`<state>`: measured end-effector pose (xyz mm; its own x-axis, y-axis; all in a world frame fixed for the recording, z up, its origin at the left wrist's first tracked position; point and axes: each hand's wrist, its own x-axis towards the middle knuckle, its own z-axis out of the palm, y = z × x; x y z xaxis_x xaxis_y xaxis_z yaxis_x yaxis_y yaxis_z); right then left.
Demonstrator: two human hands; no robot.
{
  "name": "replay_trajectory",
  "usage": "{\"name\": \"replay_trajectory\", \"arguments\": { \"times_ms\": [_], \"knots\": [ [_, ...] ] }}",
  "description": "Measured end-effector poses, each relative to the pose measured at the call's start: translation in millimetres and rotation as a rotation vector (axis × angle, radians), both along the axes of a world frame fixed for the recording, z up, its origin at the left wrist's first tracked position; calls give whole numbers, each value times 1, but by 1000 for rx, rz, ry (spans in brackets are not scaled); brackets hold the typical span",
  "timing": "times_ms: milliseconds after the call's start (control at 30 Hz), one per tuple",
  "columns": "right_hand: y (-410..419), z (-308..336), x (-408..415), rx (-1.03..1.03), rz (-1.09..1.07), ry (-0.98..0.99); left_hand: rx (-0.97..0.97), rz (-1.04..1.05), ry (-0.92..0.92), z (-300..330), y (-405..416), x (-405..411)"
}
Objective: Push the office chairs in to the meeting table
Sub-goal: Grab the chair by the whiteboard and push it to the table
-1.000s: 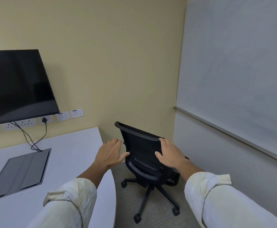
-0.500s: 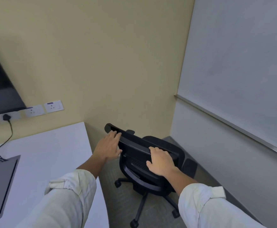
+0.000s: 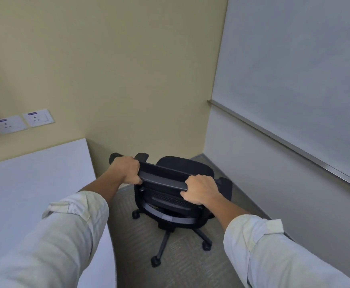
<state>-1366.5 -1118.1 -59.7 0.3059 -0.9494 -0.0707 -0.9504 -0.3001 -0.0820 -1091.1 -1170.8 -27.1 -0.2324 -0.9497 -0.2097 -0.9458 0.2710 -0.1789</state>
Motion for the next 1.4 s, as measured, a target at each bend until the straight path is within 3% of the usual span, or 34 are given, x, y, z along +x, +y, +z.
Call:
{"name": "replay_trajectory", "arguments": {
  "times_ms": [267, 567, 1100, 1400],
  "knots": [
    [32, 0, -107, -49, 233, 12, 184, 90, 143, -12, 80, -64],
    [46, 2, -173, -47, 523, -17, 17, 245, 108, -28, 168, -114],
    [-61, -2, -200, -58, 655, -38, -33, 359, 139, -32, 111, -155],
    [-134, -3, -243, -44, 783, 6, -111, 511, 183, -30, 104, -234]
  ]
}}
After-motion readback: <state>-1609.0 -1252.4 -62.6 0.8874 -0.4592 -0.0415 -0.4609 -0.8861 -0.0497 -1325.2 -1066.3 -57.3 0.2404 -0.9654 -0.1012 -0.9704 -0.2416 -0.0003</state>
